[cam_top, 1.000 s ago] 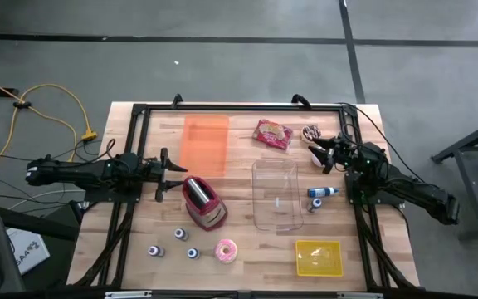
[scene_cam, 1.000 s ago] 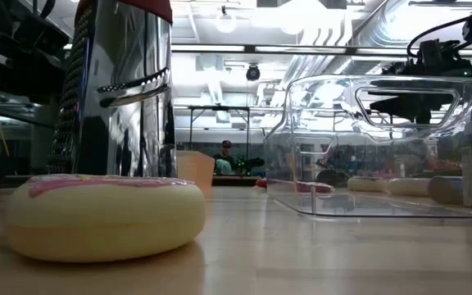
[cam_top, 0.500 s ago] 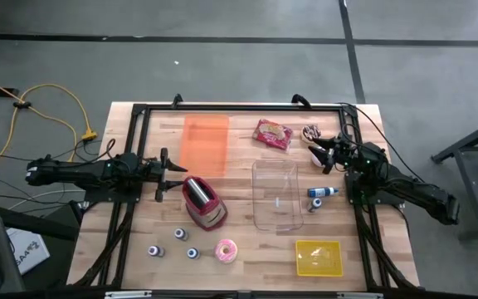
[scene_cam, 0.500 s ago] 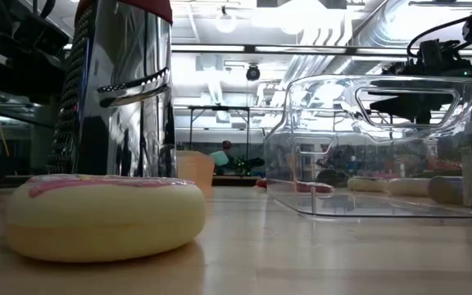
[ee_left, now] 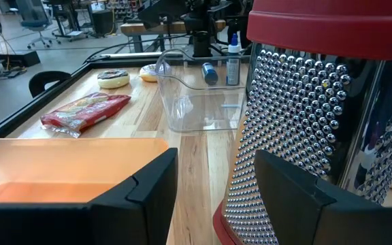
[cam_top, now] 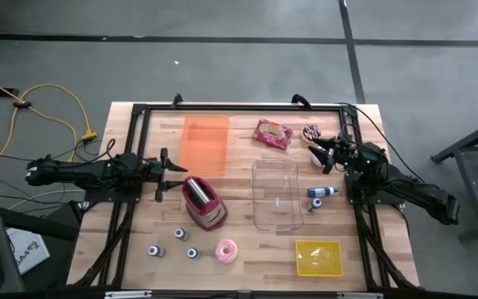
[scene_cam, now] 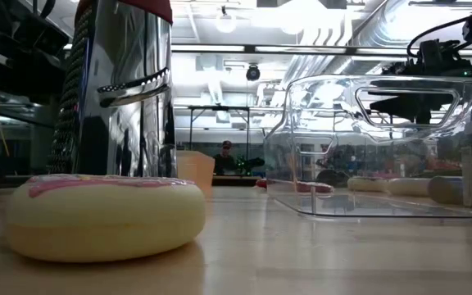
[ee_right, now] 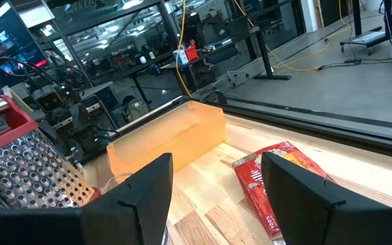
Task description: Pick & Place Food Item
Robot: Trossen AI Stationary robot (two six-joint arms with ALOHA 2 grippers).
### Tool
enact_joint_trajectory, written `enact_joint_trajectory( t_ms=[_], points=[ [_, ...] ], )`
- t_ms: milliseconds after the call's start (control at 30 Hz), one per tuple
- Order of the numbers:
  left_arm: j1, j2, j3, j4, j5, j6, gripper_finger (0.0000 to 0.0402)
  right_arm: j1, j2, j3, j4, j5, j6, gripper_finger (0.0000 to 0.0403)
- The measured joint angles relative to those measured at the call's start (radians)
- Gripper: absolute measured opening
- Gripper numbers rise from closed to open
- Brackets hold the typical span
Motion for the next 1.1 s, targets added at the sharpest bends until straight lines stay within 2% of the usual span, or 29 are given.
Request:
enact_joint_trajectory(
  t_ms=[767, 1100],
  points=[
    [0.000, 0.000, 0.000, 0.002, 0.000, 0.006, 0.0188, 0.000, 0.000, 0.000, 0.000, 0.000, 0.000, 0.0211],
    [0.000, 0.000, 0.020, 0.060, -0.015, 0.035, 0.0188, 0.000, 0.000, 0.000, 0.000, 0.000, 0.000, 0.0211]
  ],
)
